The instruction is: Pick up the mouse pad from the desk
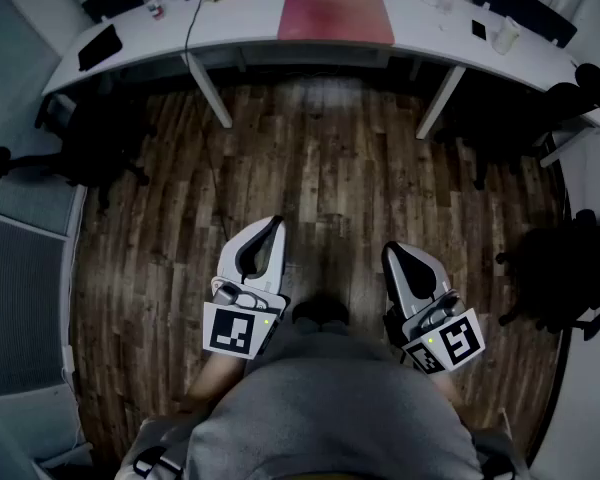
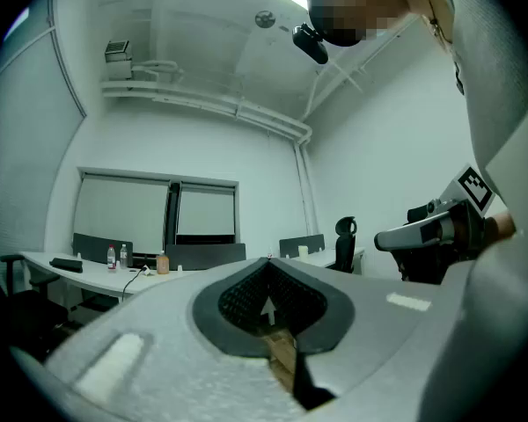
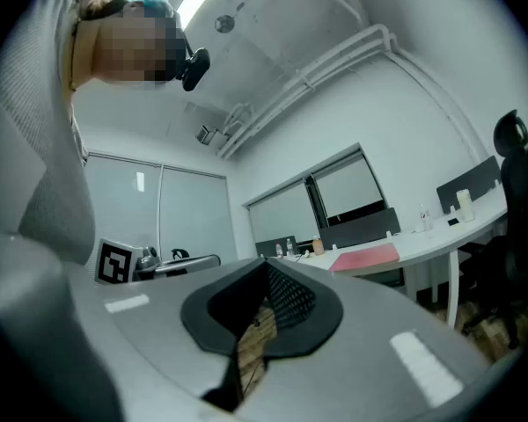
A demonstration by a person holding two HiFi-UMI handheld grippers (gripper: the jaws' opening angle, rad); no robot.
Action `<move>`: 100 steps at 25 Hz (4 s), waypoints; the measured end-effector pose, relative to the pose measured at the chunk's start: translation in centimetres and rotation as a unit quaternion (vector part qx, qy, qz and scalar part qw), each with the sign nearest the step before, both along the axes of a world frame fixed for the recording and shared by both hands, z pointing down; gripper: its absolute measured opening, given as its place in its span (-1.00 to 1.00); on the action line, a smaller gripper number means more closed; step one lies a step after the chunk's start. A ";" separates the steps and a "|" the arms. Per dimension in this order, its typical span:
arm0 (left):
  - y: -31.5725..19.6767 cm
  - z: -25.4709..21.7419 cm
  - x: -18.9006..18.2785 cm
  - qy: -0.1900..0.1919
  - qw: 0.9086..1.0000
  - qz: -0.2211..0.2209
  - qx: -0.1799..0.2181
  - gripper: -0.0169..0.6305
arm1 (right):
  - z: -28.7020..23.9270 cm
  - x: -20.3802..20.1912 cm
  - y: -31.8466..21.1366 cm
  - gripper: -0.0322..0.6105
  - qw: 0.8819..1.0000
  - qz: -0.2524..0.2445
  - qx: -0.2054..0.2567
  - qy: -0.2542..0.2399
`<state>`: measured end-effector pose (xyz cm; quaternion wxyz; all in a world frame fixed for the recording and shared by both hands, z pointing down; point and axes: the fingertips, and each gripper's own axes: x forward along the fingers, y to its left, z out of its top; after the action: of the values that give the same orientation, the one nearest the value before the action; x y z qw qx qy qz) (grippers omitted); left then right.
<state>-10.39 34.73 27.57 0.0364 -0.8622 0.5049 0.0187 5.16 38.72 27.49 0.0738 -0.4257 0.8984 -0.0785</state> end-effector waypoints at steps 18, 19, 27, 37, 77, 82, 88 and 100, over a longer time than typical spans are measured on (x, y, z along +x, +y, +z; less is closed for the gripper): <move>0.1 -0.1 3.4 0.006 1.000 0.030 -0.002 -0.95 | 0.4 2.1 0.4 -0.91 0.998 0.035 0.002 0.044; 0.3 -0.1 3.8 0.005 0.999 0.031 -0.002 -0.95 | 0.6 2.5 0.6 -0.91 0.998 0.040 0.002 0.046; 0.9 0.9 5.2 0.000 1.000 0.008 -0.009 -0.95 | 2.5 6.0 1.0 -0.91 0.999 0.035 -0.006 0.039; -3.8 2.0 3.6 0.002 1.000 -0.005 -0.008 -0.95 | 2.1 3.9 -3.7 -0.91 1.000 0.025 -0.001 0.016; -37.2 1.3 -0.4 -0.016 0.999 0.030 0.002 -0.95 | 1.7 2.1 -37.1 -0.91 0.997 0.074 -0.009 -0.017; -37.5 1.6 -0.9 -0.022 0.999 0.035 0.002 -0.95 | 2.3 2.0 -37.3 -0.91 0.996 0.085 -0.014 -0.016; -38.9 3.2 -0.8 -0.029 0.999 0.044 -0.009 -0.95 | 3.4 3.0 -37.9 -0.91 0.994 0.106 -0.027 -0.015; -47.7 4.0 -0.1 -0.040 0.999 0.021 0.006 -0.95 | 4.7 5.3 -47.0 -0.91 0.995 0.099 -0.019 0.000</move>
<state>-10.47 -12.98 31.56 0.0612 -0.8725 0.4847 -0.0122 10.47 -8.25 32.14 0.0732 -0.5140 0.8502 -0.0878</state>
